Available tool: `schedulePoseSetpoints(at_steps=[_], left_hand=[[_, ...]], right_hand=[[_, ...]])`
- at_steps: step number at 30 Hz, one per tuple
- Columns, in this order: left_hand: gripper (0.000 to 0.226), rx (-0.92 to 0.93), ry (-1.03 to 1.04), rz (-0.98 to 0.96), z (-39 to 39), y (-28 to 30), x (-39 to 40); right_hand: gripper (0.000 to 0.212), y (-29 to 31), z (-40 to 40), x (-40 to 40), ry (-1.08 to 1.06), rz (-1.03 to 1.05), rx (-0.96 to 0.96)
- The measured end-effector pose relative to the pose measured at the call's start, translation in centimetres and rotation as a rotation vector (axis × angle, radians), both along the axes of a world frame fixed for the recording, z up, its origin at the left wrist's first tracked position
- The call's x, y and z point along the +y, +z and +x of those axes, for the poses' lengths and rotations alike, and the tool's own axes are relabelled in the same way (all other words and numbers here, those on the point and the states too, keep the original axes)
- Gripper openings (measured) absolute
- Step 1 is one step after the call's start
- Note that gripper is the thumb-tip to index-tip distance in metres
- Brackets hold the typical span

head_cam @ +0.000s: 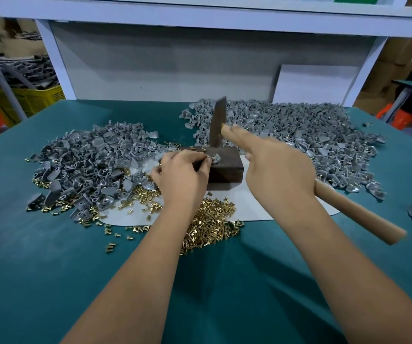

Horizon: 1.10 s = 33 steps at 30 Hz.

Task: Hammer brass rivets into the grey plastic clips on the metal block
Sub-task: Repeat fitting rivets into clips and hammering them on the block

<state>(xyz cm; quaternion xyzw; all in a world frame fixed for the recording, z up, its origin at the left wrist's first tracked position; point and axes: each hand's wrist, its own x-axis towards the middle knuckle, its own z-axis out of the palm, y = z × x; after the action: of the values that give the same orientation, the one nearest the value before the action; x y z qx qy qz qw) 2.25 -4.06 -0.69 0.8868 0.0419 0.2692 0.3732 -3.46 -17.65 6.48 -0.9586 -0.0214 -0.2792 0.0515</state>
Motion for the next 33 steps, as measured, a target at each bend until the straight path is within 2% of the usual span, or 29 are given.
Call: schedulePoseSetpoints(at_steps=[4,9,14,19,24,27,31,33], left_hand=[[0.019,-0.010,-0.002,-0.005,-0.1,-0.1,0.0],[0.017,0.002,0.016,0.024,-0.1,0.1,0.0],[0.018,-0.013,0.000,0.000,0.0,-0.1,0.0],[0.016,-0.017,0.009,0.025,-0.1,0.1,0.0],[0.018,-0.008,0.005,0.030,0.0,-0.1,0.0],[0.017,-0.013,0.009,0.040,-0.1,0.1,0.0],[0.016,-0.031,-0.003,0.000,-0.1,0.0,-0.1],[0.016,-0.019,0.002,0.018,0.0,0.0,-0.1]], right_hand=[[0.073,0.3,-0.5,0.4,-0.019,0.041,-0.128],[0.071,-0.7,-0.6,0.3,0.042,-0.056,0.053],[0.073,-0.2,-0.8,0.2,-0.013,0.031,-0.097],[0.071,-1.6,-0.8,0.1,0.041,-0.043,0.009],[0.070,-1.2,-0.8,0.7,-0.032,0.016,-0.093],[0.069,-1.1,-0.4,0.5,-0.012,-0.029,-0.010],[0.072,-0.6,-0.6,0.8,-0.067,0.005,-0.075],[0.071,-1.1,-0.6,0.9,-0.016,-0.057,-0.048]])
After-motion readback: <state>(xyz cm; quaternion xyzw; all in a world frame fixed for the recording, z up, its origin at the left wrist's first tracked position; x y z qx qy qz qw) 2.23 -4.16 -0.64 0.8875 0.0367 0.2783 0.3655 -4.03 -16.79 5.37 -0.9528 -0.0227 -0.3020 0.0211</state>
